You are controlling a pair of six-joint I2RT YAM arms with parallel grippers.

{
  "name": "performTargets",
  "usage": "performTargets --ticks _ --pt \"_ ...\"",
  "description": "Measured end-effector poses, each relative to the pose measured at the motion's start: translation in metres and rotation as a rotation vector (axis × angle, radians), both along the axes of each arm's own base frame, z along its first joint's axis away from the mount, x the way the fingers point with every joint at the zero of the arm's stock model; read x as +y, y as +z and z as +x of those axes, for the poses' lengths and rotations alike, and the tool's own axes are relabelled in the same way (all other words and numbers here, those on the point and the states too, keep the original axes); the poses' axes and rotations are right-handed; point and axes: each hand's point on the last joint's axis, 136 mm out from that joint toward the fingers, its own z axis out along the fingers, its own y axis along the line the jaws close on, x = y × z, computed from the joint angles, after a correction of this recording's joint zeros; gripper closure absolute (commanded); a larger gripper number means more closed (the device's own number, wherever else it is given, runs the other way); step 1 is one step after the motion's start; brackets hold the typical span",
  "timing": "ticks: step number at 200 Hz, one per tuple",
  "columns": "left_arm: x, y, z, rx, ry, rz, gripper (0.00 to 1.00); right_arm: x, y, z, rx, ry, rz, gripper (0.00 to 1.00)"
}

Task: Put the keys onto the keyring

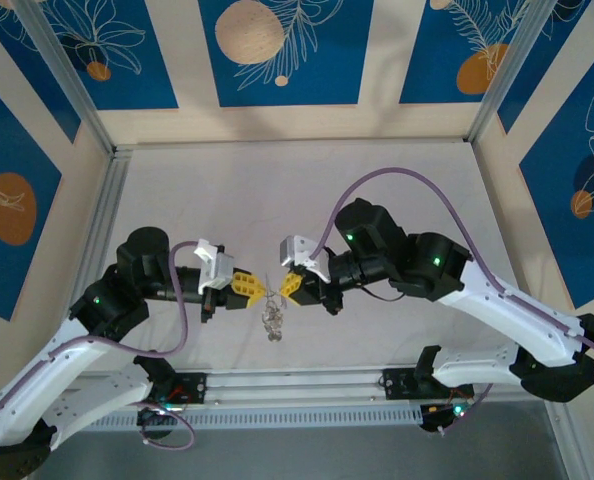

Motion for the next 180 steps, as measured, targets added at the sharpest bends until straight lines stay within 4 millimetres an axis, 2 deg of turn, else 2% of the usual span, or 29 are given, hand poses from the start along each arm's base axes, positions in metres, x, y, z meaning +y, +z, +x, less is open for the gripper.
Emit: performTargets --ticks 180 --pt "0.0007 -0.0038 -0.0008 0.012 -0.001 0.014 1.0 0.0014 0.0002 -0.0042 0.001 0.025 -0.038 1.0"
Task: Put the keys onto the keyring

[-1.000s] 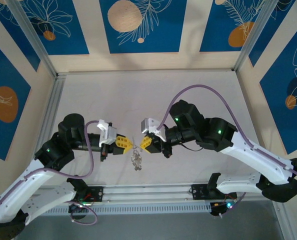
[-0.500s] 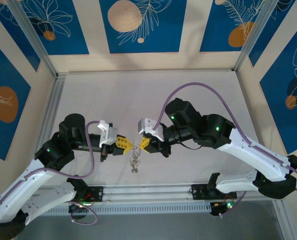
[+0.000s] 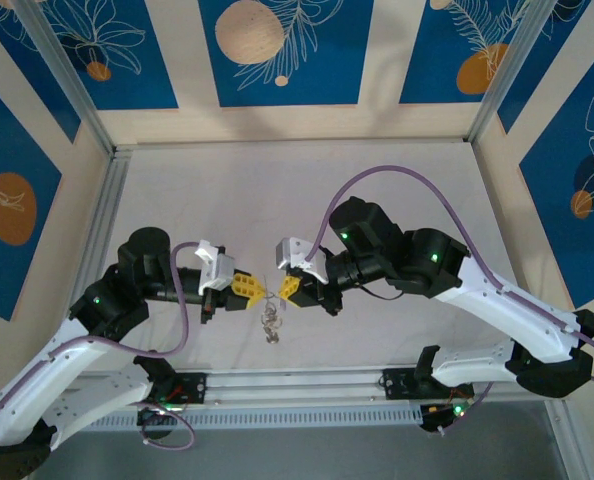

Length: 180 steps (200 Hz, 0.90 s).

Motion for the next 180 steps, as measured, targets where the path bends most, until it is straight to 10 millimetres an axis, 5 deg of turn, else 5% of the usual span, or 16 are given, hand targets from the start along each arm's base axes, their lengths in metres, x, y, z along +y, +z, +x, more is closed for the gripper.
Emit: performTargets --ticks 180 --pt "0.0 0.0 0.001 -0.001 0.003 0.0 1.0 0.0 0.0 0.013 0.006 -0.032 0.005 1.0"
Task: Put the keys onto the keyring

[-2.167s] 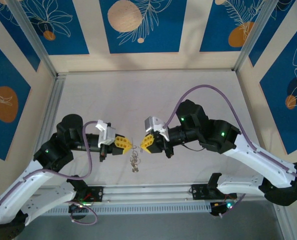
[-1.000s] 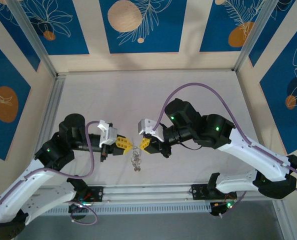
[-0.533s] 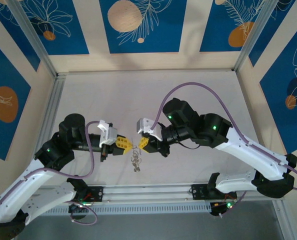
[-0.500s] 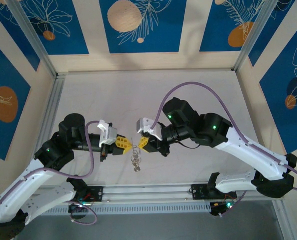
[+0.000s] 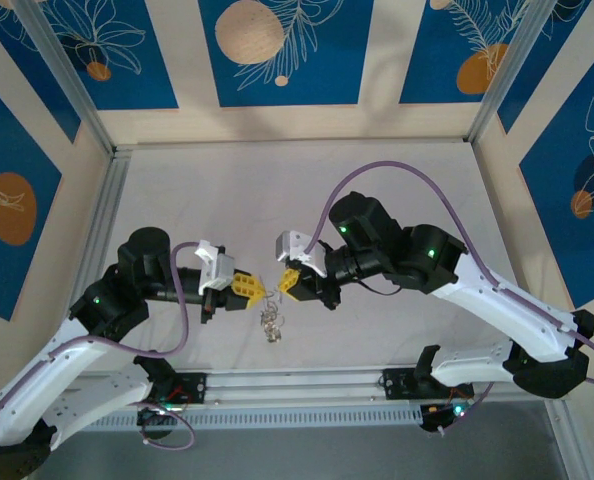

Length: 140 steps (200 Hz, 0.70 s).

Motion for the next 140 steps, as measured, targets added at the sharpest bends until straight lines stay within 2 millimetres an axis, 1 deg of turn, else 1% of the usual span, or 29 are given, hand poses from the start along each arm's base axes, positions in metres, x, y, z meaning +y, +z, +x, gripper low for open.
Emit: performTargets --ticks 56,140 --pt "0.0 0.0 -0.0001 0.0 0.0 0.0 1.0 0.0018 0.0042 -0.003 0.003 0.018 0.021 1.0" --pt "0.0001 0.0001 -0.0001 0.0 0.0 0.0 1.0 0.0031 0.0053 -0.0095 0.016 0.046 0.028 1.0"
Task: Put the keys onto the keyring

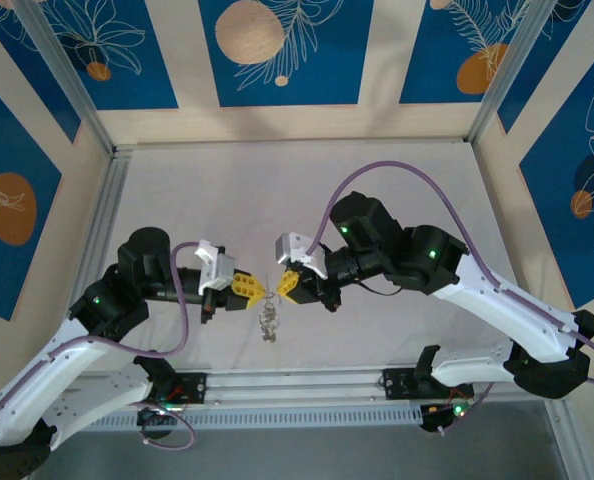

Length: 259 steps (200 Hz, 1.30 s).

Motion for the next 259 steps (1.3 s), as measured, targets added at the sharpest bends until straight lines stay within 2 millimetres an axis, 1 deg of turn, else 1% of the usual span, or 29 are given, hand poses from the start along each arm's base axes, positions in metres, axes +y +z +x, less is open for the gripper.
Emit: performTargets --ticks 130,259 --pt "0.0001 0.0001 -0.0001 0.0 0.0 0.0 1.0 0.005 0.0033 0.0013 -0.01 0.005 0.021 1.0" --pt "0.0004 0.0006 -0.0005 -0.002 0.0 -0.002 1.0 0.0064 -0.0014 0.0009 -0.001 0.011 0.015 1.0"
